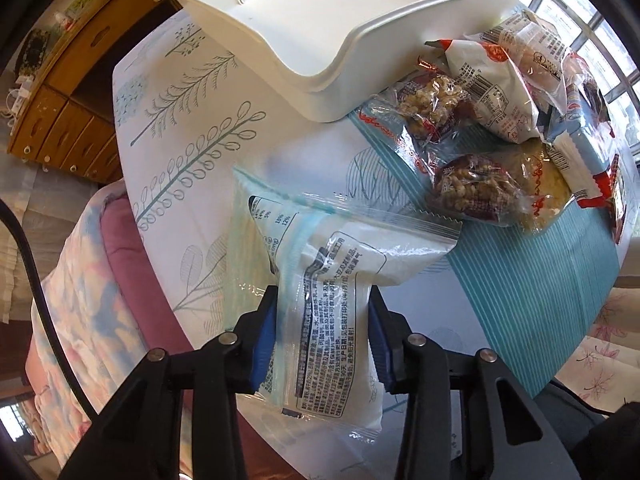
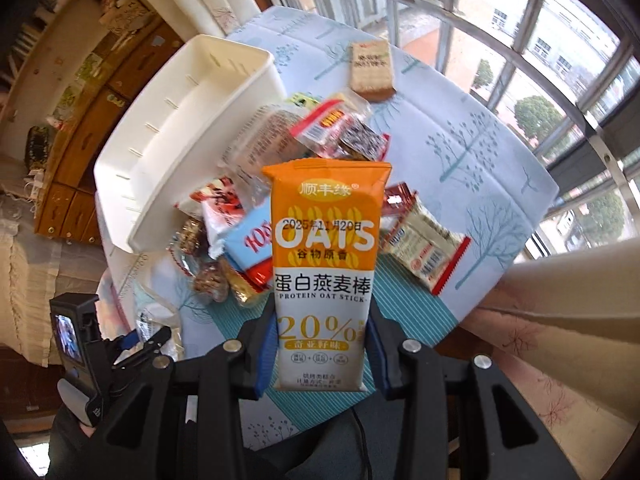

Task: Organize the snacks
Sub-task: 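Lift and carry the clear bag and OATS bar over the white tray with both grippers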

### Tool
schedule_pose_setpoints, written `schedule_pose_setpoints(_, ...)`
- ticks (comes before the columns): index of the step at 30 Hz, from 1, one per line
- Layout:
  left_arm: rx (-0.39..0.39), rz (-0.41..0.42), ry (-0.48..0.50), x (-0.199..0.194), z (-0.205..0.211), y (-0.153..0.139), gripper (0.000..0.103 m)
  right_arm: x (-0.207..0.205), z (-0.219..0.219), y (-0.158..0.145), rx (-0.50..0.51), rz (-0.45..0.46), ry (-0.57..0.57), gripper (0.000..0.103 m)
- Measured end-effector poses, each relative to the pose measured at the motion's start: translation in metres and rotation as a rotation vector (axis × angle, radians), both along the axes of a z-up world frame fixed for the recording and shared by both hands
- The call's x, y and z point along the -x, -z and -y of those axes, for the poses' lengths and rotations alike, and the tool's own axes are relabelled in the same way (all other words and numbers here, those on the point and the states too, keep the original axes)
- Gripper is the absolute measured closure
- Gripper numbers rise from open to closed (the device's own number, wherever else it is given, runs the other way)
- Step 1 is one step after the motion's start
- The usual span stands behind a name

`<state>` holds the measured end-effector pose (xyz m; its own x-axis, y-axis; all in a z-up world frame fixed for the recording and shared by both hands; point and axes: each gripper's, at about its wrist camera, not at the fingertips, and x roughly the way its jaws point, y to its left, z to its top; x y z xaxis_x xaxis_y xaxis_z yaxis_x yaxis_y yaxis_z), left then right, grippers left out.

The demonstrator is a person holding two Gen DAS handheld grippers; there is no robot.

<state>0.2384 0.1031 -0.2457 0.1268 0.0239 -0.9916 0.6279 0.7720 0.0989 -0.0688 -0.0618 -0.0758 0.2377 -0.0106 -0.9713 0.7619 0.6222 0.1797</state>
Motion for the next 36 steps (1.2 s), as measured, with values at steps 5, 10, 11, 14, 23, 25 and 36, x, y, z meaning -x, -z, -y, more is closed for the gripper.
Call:
schedule_pose_setpoints(5,0.002,0.017,-0.074,0.007,0.003,-0.025,0.064,-0.022,0.01,-0.018,0.015,0.058,-0.094,0.064)
schedule_pose_setpoints(10,0.047,0.044,-0.145,0.014,0.013,-0.065,0.064,-0.043,0.026,-0.035,0.028,0.128,-0.182,0.064)
schedule_pose_setpoints(11,0.053,0.05,-0.156,0.016,0.015,-0.071,0.064,-0.046,0.029,-0.038,0.033,0.14,-0.203,0.064)
schedule_pose_setpoints(14,0.079,0.072,-0.185,0.021,0.025,-0.096,0.064,-0.057,0.038,-0.045,0.046,0.181,-0.27,0.064)
schedule_pose_setpoints(23,0.164,0.179,-0.291,0.017,0.057,-0.165,0.064,-0.091,0.059,-0.049,0.042,0.293,-0.454,0.064)
schedule_pose_setpoints(25,0.179,0.203,-0.317,0.011,0.063,-0.177,0.064,-0.099,0.063,-0.049,0.038,0.322,-0.488,0.064)
schedule_pose_setpoints(36,0.276,0.313,-0.452,-0.043,0.075,-0.211,0.064,-0.147,0.064,-0.053,0.082,0.458,-0.66,0.064)
